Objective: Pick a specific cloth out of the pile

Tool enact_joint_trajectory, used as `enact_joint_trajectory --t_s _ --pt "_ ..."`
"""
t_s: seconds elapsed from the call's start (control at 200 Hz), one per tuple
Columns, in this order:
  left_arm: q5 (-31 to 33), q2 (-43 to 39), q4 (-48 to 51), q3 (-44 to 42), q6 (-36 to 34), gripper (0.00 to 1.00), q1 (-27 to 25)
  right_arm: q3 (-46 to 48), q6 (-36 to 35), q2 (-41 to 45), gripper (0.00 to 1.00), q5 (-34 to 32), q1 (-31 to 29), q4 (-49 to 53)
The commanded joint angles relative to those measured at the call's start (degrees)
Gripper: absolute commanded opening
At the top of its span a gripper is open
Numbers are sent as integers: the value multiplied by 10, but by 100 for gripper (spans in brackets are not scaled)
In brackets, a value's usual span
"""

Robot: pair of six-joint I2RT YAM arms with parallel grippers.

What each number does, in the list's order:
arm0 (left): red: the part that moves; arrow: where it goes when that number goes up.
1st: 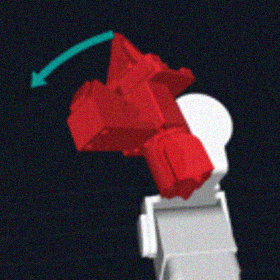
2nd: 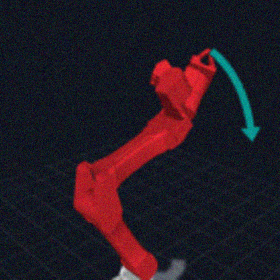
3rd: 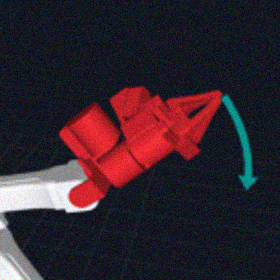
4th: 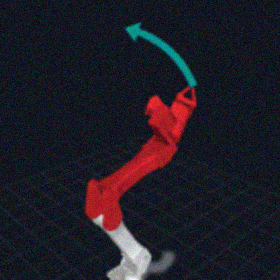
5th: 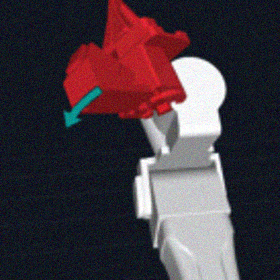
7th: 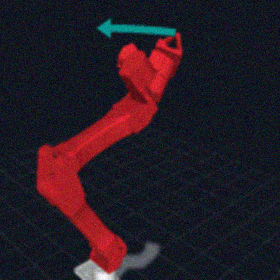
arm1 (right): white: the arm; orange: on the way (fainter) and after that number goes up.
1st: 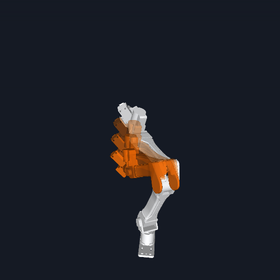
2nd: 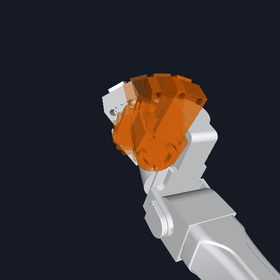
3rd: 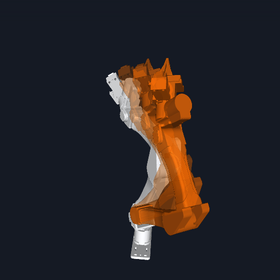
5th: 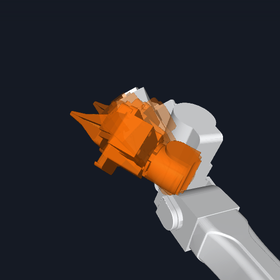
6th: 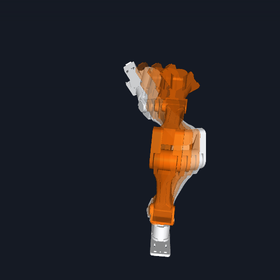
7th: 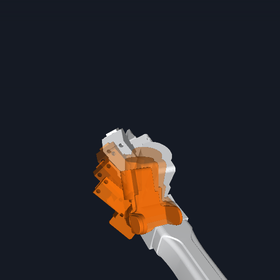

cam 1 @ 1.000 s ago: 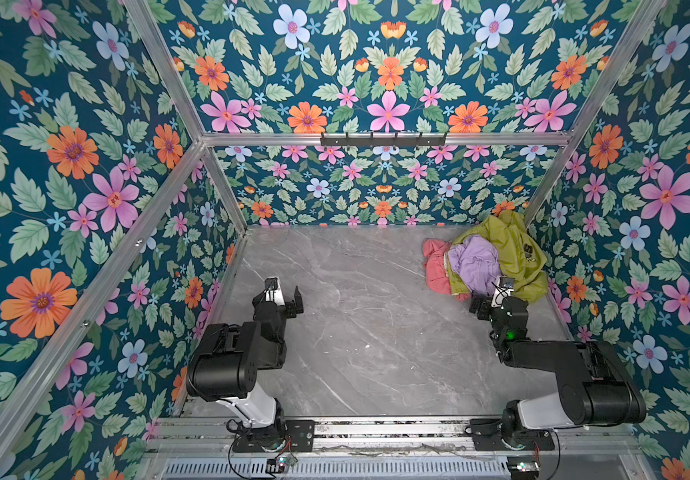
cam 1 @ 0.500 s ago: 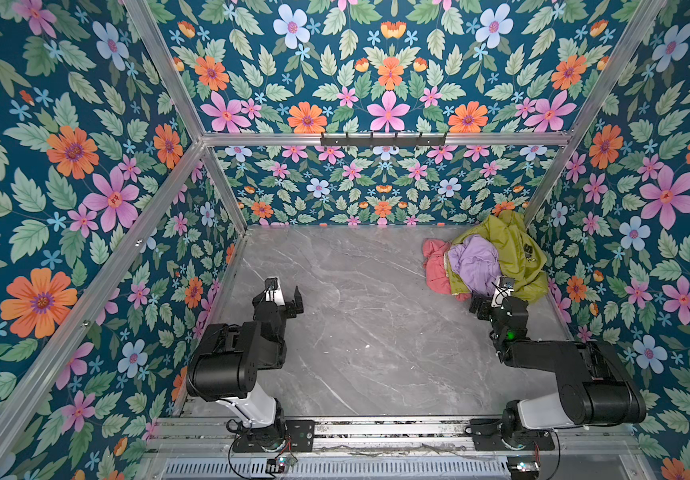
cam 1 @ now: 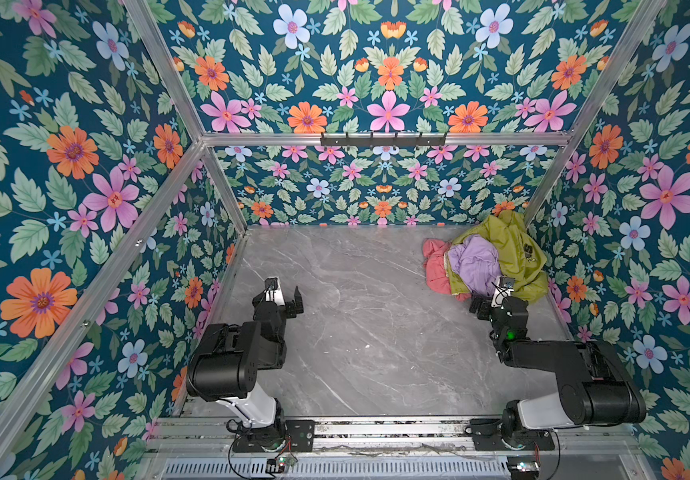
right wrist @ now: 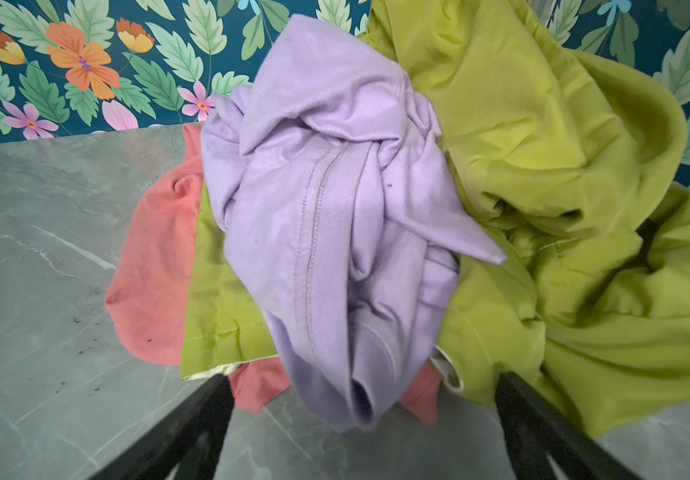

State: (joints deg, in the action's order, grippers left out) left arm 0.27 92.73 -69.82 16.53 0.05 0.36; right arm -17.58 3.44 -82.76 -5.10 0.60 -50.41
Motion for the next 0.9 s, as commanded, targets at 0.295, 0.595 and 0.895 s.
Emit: enact_joint_trajectory --t_s 0.295,0.595,0.895 --pt "-1 -2 -20 -2 -1 100 0 0 2 3 99 -2 0 -7" --pt "72 -42 -28 -24 -8 100 -25 4 -5 48 99 19 -2 24" --pt "159 -109 178 54 -16 100 -68 -25 23 120 99 -42 -12 154"
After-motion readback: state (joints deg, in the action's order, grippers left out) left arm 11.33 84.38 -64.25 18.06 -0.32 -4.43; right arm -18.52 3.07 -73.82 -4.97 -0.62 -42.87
